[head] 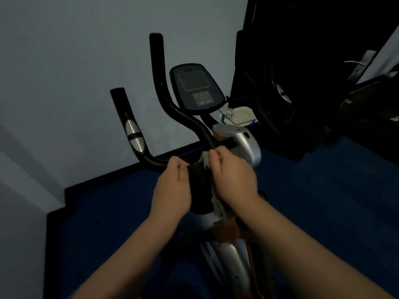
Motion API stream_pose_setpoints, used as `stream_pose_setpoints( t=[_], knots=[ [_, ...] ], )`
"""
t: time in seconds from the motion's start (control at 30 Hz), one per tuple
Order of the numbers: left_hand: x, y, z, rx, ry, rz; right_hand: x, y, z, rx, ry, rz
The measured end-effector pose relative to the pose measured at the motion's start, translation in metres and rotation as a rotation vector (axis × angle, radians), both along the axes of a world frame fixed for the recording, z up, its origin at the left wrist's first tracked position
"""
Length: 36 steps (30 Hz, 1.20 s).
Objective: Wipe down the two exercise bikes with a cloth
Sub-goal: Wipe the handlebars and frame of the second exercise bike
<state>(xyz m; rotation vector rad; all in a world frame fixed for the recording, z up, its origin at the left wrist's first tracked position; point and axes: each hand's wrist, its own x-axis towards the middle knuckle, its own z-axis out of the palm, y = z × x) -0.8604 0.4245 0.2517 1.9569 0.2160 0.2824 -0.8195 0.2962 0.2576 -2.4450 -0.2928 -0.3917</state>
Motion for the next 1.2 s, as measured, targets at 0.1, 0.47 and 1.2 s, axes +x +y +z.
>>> stream_pose_setpoints(
  t=[0.1,0.47,1.2],
  knots=[
    [-0.001,0.000,-0.002,-0.026,0.007,0.001,-0.018,0.002,-0.014,0.181,-0.036,-0.084],
    [0.004,-0.003,-0.010,-0.337,-0.016,0.071,-0.004,0.003,0.000,-0.067,-0.072,-0.031],
    [0.034,0.027,0.027,0.046,-0.302,0.065,-0.007,-0.044,0.013,0.466,-0.217,0.033]
  ],
)
